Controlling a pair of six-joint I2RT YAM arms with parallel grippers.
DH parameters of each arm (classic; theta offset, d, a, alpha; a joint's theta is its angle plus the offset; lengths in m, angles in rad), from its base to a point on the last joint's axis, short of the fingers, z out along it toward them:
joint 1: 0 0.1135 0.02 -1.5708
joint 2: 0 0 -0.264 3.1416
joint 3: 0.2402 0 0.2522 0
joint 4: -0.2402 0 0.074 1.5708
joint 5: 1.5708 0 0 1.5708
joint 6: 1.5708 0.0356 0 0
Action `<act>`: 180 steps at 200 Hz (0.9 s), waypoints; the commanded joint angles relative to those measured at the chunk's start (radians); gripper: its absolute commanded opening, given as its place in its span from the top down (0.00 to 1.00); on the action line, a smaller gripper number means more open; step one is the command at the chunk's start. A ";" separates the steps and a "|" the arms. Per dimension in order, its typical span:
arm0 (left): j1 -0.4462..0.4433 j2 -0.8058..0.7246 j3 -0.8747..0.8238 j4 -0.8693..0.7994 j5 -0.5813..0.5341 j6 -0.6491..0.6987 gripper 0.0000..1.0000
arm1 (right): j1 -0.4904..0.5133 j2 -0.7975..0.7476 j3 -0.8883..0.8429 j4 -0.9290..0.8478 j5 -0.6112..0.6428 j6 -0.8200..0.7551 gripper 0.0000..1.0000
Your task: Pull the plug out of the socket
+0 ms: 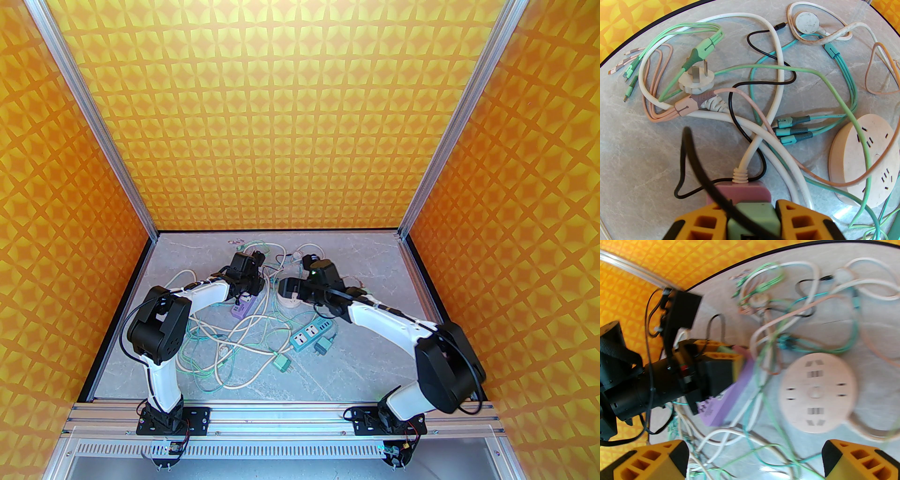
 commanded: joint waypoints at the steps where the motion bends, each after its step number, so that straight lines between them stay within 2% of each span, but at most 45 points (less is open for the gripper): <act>1: 0.004 -0.007 0.032 -0.022 -0.054 -0.041 0.87 | 0.035 0.029 -0.034 0.157 -0.066 0.092 0.01; 28: 0.012 0.031 0.072 -0.036 -0.111 -0.107 0.87 | 0.081 0.086 -0.058 0.300 -0.099 0.188 0.24; 42: 0.014 0.045 0.089 -0.038 -0.112 -0.122 0.87 | 0.115 0.128 -0.064 0.393 -0.100 0.251 0.48; 61: 0.013 0.067 0.109 -0.039 -0.112 -0.126 0.86 | 0.156 0.204 -0.059 0.508 -0.091 0.341 0.74; 75: 0.014 0.073 0.117 -0.042 -0.111 -0.123 0.86 | 0.181 0.256 -0.057 0.602 -0.068 0.414 0.86; 92: 0.014 0.076 0.121 -0.050 -0.110 -0.118 0.86 | 0.207 0.312 -0.034 0.669 -0.039 0.475 0.97; 99: 0.013 0.075 0.121 -0.053 -0.110 -0.116 0.86 | 0.216 0.334 -0.020 0.672 -0.018 0.495 1.00; 123: 0.017 0.074 0.124 -0.061 -0.110 -0.114 0.86 | 0.238 0.411 0.027 0.703 0.036 0.573 1.00; 180: 0.014 0.080 0.127 -0.072 -0.106 -0.112 0.86 | 0.243 0.580 0.184 0.656 0.067 0.672 1.00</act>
